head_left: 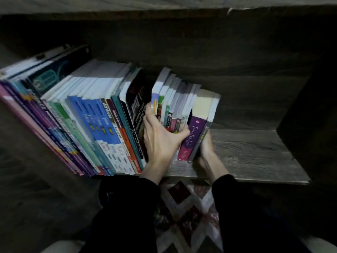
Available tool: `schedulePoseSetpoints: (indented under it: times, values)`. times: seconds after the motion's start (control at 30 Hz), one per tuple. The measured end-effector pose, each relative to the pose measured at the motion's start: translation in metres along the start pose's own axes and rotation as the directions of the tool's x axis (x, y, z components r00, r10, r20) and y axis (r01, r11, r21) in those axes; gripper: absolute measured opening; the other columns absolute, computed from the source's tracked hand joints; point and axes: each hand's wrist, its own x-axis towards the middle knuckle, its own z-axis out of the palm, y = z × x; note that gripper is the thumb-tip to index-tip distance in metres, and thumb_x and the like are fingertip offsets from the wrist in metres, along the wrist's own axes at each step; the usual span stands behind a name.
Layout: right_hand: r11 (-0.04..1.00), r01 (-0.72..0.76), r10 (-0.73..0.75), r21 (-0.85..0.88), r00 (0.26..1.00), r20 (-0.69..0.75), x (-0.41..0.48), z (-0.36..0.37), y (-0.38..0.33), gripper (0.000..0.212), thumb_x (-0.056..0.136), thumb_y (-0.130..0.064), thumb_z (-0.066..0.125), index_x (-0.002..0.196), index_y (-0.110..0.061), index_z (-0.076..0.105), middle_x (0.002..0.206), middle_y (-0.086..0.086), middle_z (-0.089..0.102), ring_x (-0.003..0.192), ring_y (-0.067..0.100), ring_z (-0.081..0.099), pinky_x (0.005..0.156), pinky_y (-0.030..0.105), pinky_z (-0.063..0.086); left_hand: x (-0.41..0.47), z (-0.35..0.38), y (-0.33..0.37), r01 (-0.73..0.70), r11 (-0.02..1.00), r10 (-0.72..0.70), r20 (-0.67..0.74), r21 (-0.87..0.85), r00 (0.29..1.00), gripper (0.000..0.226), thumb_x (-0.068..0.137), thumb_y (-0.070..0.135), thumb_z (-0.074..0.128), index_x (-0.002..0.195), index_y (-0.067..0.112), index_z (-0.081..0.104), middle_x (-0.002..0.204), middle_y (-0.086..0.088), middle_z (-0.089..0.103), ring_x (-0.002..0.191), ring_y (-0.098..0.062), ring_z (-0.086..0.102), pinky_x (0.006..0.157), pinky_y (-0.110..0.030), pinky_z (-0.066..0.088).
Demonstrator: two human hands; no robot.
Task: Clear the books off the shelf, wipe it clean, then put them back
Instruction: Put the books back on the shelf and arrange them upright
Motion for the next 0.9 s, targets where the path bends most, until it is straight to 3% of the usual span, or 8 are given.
schedulePoseSetpoints:
  times: [0.13, 0.23, 0.3, 0.4, 0.57, 0.73, 0.8, 0.9]
  values:
    - [1.000, 0.023, -0.025, -0.020, 0.997, -0.079, 0.001, 0.025, 0.004, 0.068, 0.088, -0.073, 0.031, 0.119, -0.020, 0.061, 0.089, 0.005, 0.073, 0.068, 0.017, 0.071, 0.058, 0.029, 0.055, 0.009, -0.013, -0.014, 0.011, 1.000, -0.011, 0.023, -0.016, 1.000, 0.121, 0.069, 0.048, 0.079, 0.150, 0.015, -0.006, 0.157, -0.013, 0.015, 0.141, -0.027, 0.024, 0.112, -0.032, 0.022]
    - [0.982, 0.060, -0.082, -0.181, 0.990, -0.116, 0.025, 0.018, 0.009, 0.093, 0.062, -0.094, 0.027, 0.128, -0.034, 0.056, 0.120, 0.005, 0.065, 0.102, 0.026, 0.066, 0.092, 0.049, 0.051, 0.004, -0.011, -0.015, 0.021, 0.998, -0.017, 0.062, -0.057, 0.998, 0.124, 0.073, 0.052, 0.072, 0.148, 0.017, -0.022, 0.159, -0.011, -0.005, 0.146, -0.022, 0.005, 0.117, -0.033, 0.011]
    - [0.931, 0.150, -0.204, -0.333, 0.970, -0.134, 0.010, 0.021, -0.004, 0.070, 0.083, -0.076, 0.025, 0.126, -0.029, 0.056, 0.125, 0.004, 0.061, 0.111, 0.026, 0.060, 0.100, 0.048, 0.045, -0.007, -0.010, -0.014, -0.129, 0.992, 0.129, -0.029, 0.016, 0.991, 0.108, 0.085, 0.045, 0.063, 0.147, 0.010, -0.018, 0.158, -0.019, -0.007, 0.146, -0.027, 0.000, 0.119, -0.045, 0.011]
    - [0.823, 0.269, -0.395, -0.501, 0.904, -0.162, -0.008, 0.024, -0.016, 0.043, 0.103, -0.040, 0.025, 0.121, -0.021, 0.059, 0.123, 0.004, 0.060, 0.112, 0.022, 0.055, 0.099, 0.039, 0.041, -0.035, 0.004, -0.022, -0.392, 0.904, 0.419, -0.169, 0.172, 0.892, 0.075, 0.097, 0.020, 0.052, 0.146, -0.008, 0.001, 0.154, -0.026, -0.008, 0.145, -0.038, -0.003, 0.119, -0.050, 0.009]
    - [0.852, 0.397, -0.459, -0.343, 0.880, -0.124, -0.039, 0.034, -0.010, 0.048, 0.101, -0.052, 0.018, 0.145, -0.039, 0.034, 0.150, -0.009, 0.038, 0.136, 0.014, 0.035, 0.115, 0.043, 0.024, -0.068, 0.032, -0.045, -0.167, 0.984, 0.165, 0.044, 0.062, 0.985, 0.082, 0.089, 0.013, 0.037, 0.142, 0.003, -0.024, 0.149, -0.010, -0.034, 0.143, -0.022, -0.023, 0.119, -0.043, -0.005]
    - [0.805, 0.440, -0.471, -0.398, 0.882, 0.020, -0.036, 0.040, -0.006, 0.057, 0.090, -0.069, 0.006, 0.145, -0.054, 0.008, 0.158, -0.013, 0.016, 0.145, 0.016, 0.020, 0.117, 0.054, 0.017, -0.052, 0.043, -0.035, 0.065, 0.981, -0.090, 0.134, 0.185, 0.987, 0.091, 0.088, 0.018, 0.027, 0.110, 0.011, -0.062, 0.128, -0.013, -0.055, 0.126, -0.025, -0.047, 0.108, -0.034, -0.026]
    - [0.798, 0.406, -0.439, -0.445, 0.898, 0.032, -0.033, 0.042, -0.014, 0.062, 0.085, -0.075, 0.005, 0.144, -0.055, 0.010, 0.158, -0.012, 0.019, 0.144, 0.017, 0.022, 0.117, 0.053, 0.017, -0.044, 0.041, -0.022, 0.128, 0.971, -0.158, 0.138, 0.204, 0.978, 0.106, 0.090, 0.012, 0.041, 0.105, 0.007, -0.063, 0.125, -0.014, -0.056, 0.122, -0.026, -0.049, 0.107, -0.036, -0.026]
    - [0.763, 0.389, -0.424, -0.516, 0.904, 0.054, -0.039, 0.038, -0.030, 0.053, 0.099, -0.056, 0.010, 0.150, -0.040, 0.015, 0.157, -0.007, 0.023, 0.144, 0.019, 0.024, 0.117, 0.049, 0.018, -0.043, 0.033, -0.020, 0.139, 0.964, -0.190, 0.222, 0.227, 0.956, 0.108, 0.084, 0.009, 0.053, 0.121, 0.003, -0.048, 0.130, -0.013, -0.053, 0.129, -0.025, -0.043, 0.115, -0.043, -0.018]
